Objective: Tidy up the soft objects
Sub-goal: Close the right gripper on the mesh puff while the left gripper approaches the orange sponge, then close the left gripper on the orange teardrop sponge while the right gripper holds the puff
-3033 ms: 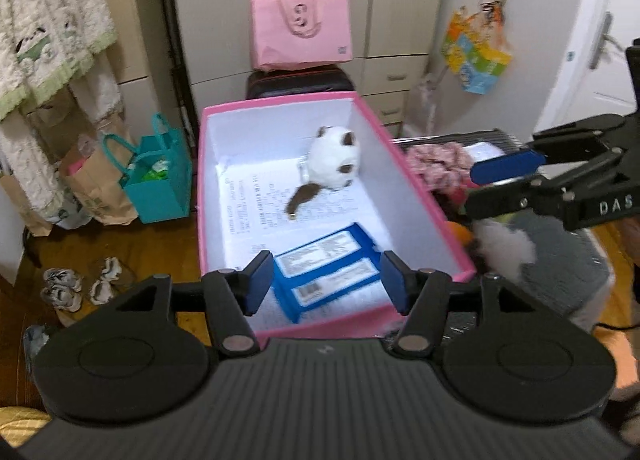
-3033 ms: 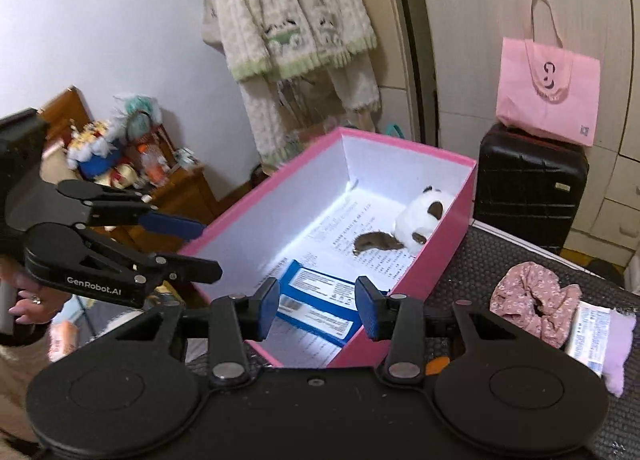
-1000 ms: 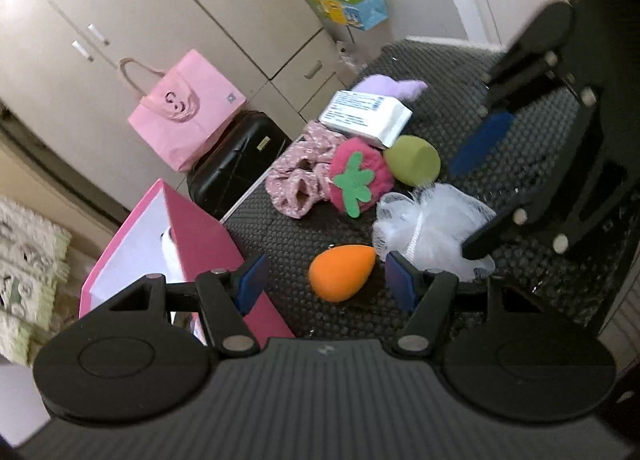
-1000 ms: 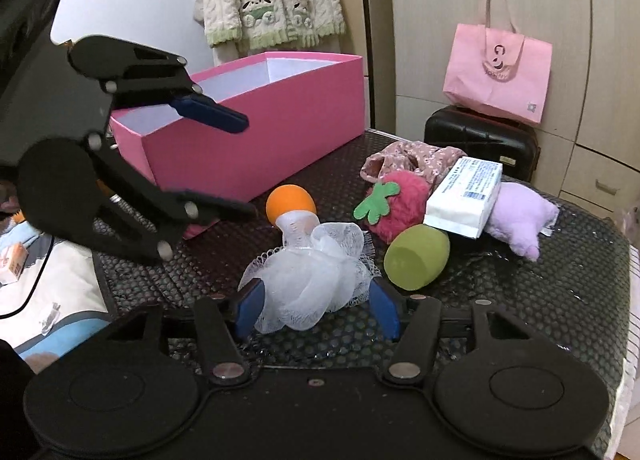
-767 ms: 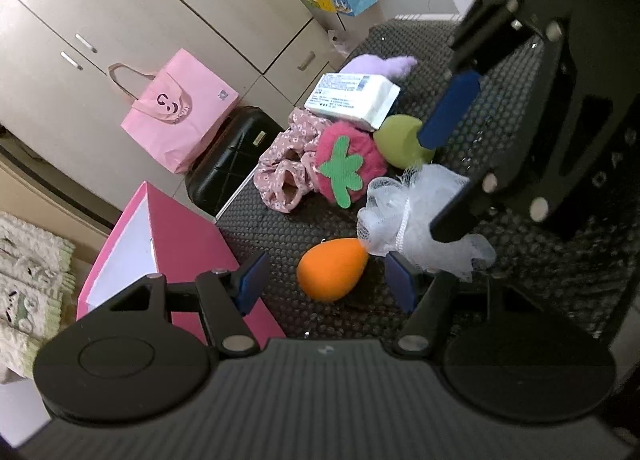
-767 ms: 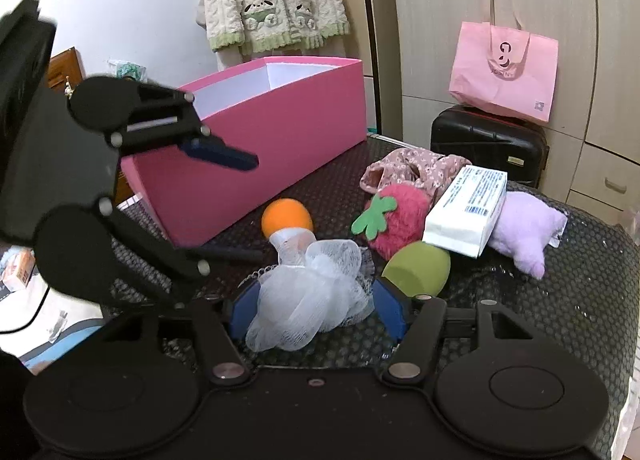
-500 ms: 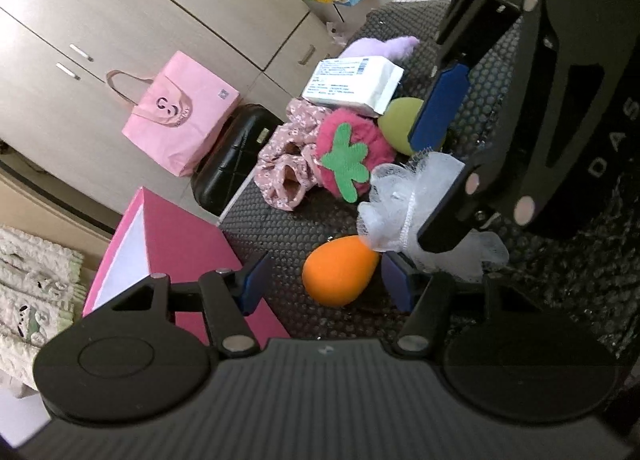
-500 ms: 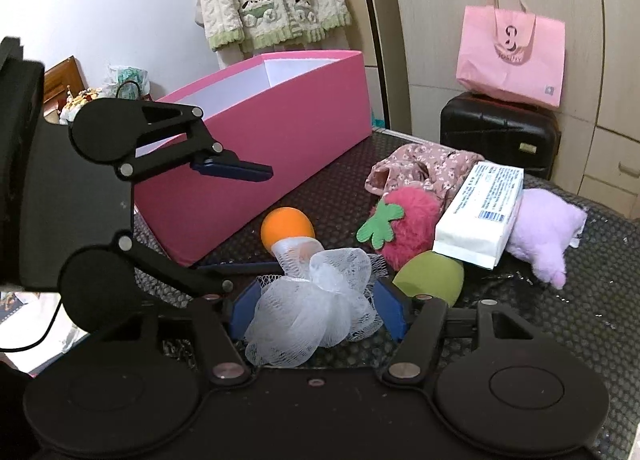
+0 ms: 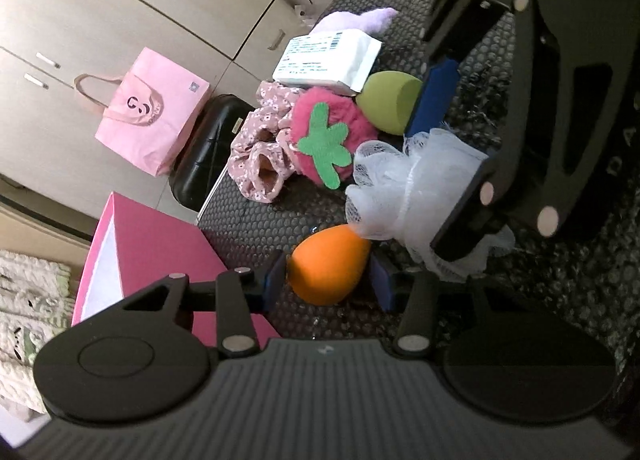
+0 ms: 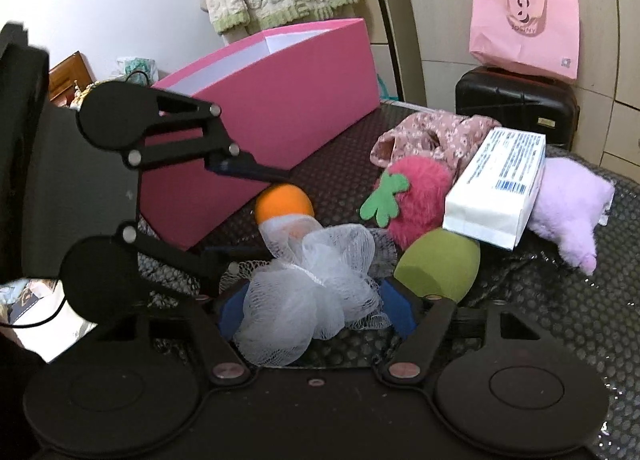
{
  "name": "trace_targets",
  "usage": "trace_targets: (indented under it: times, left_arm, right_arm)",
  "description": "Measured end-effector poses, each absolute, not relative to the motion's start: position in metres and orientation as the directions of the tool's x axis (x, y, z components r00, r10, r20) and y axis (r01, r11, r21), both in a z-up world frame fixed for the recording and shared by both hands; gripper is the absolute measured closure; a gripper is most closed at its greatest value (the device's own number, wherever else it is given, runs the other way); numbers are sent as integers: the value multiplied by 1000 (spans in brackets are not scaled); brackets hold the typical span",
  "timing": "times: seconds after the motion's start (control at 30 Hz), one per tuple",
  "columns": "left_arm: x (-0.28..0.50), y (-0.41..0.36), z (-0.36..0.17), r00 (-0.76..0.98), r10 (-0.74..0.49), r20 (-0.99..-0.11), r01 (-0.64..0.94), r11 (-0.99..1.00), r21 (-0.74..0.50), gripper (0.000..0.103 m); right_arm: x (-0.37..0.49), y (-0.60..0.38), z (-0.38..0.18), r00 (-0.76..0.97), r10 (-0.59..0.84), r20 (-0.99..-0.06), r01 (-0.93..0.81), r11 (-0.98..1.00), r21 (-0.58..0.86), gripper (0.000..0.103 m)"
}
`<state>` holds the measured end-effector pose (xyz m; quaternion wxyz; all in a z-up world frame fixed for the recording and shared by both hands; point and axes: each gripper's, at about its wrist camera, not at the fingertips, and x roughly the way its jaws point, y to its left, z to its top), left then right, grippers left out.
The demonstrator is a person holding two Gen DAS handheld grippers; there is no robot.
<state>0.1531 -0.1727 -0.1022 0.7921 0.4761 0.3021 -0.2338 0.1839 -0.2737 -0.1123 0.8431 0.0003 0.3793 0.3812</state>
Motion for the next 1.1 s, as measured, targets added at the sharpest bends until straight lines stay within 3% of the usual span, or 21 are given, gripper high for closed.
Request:
trace_targets:
  times: [0.1,0.17,0.33,0.53,0.87,1.1]
  left_arm:
    - [154,-171,-102,708,-93,-700,654,459,601,63]
    - [152,-170,-103,717,-99,-690,649,458,608,65]
    - [148,-163,-97,713,-138,-687,642,522,561,66]
    - [138,-156,-89,738,-163,-655,599,607,523,66]
    - [116,-137,-78,726,-207,-656,575,705,414,66]
    - [100,-126,-70,676,-265,-687,603,736,309,66]
  right_arm:
    - [182,-275,-113,429,647,-631,-640,711,293,28]
    - [177,-272,-113,447,631,-634,-646,718,258,33]
    - [162,-273,-108,474,616,-629,-655,724,215,59]
    - [147,-272,-107,534,589,-607,-613,764,202,71]
    - [118,-287,-97,592,559,-580,-510,817,268,73]
    - [99,-292,-94,589,521,-618,-450,846,286,73]
